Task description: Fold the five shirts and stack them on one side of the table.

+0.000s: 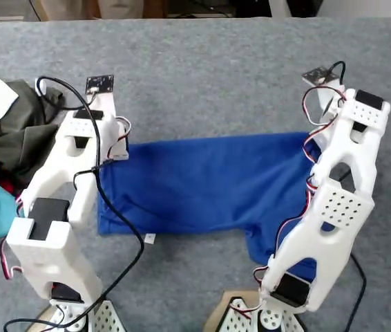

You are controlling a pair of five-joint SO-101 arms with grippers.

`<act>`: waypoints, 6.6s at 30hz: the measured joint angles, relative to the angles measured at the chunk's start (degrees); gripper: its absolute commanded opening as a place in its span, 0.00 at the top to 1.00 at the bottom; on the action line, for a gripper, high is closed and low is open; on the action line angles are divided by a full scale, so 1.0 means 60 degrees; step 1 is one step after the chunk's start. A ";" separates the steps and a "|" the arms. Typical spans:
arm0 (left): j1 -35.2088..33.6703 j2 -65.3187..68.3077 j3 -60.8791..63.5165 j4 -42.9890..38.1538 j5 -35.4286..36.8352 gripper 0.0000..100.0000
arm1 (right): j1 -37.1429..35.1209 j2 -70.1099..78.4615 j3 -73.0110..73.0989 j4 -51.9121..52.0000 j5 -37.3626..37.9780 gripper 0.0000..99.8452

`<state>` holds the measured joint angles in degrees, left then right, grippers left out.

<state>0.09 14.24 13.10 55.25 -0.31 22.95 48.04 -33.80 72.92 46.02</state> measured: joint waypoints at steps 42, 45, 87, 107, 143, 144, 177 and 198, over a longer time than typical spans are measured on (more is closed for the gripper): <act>0.0601 -0.3971 0.5421 -0.1201 -0.1363 0.98 | 0.0542 -0.5495 0.5641 0.1890 0.2813 1.00; 0.0542 -0.3560 0.5407 -0.1245 -0.1377 0.98 | -0.0073 -0.6974 0.8234 0.0410 0.2813 1.00; 0.1070 -0.1714 0.1568 0.2256 -0.1626 0.98 | -0.0762 -0.9128 1.1736 -0.2828 0.2139 1.00; -0.1187 -0.2154 0.3780 0.2740 -0.3956 0.98 | 0.0000 -0.6447 1.0740 -0.4190 0.2828 1.00; 0.0015 -0.1201 0.1011 0.1509 -0.1670 0.98 | -0.1099 -1.4212 1.4418 -0.1040 0.3736 0.96; 0.0015 -0.0821 0.0689 0.1509 -0.1670 0.98 | -0.1289 -1.4564 1.4945 -0.1026 0.3824 0.94; 0.0015 0.1333 -0.2476 0.3018 -0.1626 0.98 | -0.1553 -2.0308 1.8901 0.0835 0.6271 0.84; 0.0015 0.1333 -0.3341 0.3736 -0.1626 0.98 | -0.1231 -1.4476 1.6791 -0.0088 0.6168 0.84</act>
<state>0.18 22.24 -6.95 77.67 -10.07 15.56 -38.81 66.95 72.40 83.03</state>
